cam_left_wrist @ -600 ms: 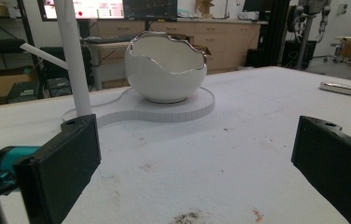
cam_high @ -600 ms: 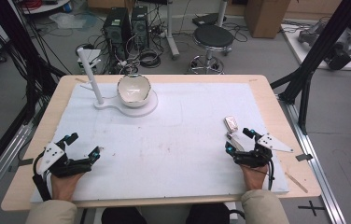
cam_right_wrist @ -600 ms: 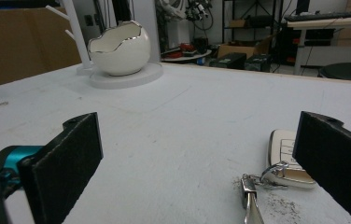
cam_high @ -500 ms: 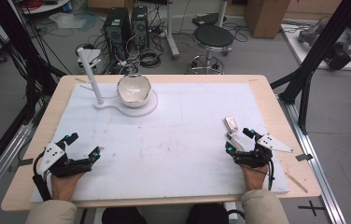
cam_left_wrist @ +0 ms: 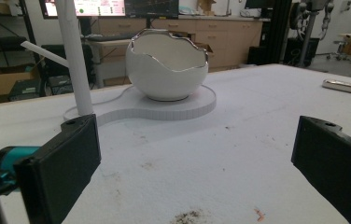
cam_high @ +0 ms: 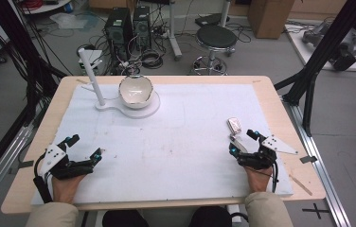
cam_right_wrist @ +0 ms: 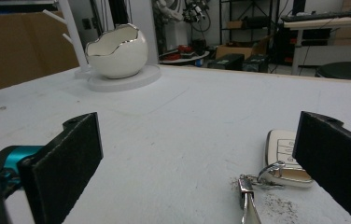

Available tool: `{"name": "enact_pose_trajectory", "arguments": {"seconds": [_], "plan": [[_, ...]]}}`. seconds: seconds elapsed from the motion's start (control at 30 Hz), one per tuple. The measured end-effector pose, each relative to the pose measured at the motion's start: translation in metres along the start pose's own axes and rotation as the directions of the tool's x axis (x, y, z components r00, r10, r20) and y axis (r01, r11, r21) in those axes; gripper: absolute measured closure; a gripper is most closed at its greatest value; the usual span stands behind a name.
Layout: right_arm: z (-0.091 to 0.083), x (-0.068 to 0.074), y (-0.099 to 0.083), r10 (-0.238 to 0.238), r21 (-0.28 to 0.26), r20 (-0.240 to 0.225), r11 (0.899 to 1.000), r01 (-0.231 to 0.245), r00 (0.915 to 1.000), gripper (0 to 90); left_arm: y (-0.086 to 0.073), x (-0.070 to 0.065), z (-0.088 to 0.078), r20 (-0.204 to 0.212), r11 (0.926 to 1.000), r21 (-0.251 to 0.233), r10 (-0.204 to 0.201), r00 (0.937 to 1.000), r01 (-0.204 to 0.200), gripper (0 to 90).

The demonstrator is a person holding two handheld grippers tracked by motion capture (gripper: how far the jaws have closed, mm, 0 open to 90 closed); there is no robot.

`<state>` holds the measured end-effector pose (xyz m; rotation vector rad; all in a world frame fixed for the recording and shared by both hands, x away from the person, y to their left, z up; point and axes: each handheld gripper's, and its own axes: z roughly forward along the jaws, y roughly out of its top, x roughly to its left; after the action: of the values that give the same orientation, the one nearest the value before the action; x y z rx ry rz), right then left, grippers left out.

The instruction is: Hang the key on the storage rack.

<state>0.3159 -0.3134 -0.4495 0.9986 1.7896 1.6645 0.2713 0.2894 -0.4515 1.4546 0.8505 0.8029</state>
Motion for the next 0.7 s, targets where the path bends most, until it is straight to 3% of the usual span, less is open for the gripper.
{"name": "enact_pose_trajectory", "arguments": {"seconds": [0.13,0.33,0.53,0.7], "plan": [[-0.001,-0.003,0.001,0.029,-0.004,0.0,1.0,-0.029,0.9996,0.6,0.0,-0.001,0.0,-0.004,1.0,-0.006,-0.002,1.0,0.001,1.7],[-0.009,-0.007,0.017,0.015,-0.02,-0.004,1.0,-0.015,0.9999,0.6,0.0,0.0,0.0,-0.006,1.0,-0.007,-0.004,1.0,0.004,1.7],[-0.022,-0.015,0.049,-0.002,0.052,0.013,0.999,0.001,0.9999,0.6,0.0,0.0,0.0,-0.011,0.9999,-0.01,-0.008,0.9999,0.008,1.7],[-0.024,-0.023,0.07,-0.043,0.143,0.023,0.989,0.04,0.9988,0.6,0.0,0.0,0.0,-0.012,0.9999,-0.01,-0.011,0.9999,0.011,1.7]]}}
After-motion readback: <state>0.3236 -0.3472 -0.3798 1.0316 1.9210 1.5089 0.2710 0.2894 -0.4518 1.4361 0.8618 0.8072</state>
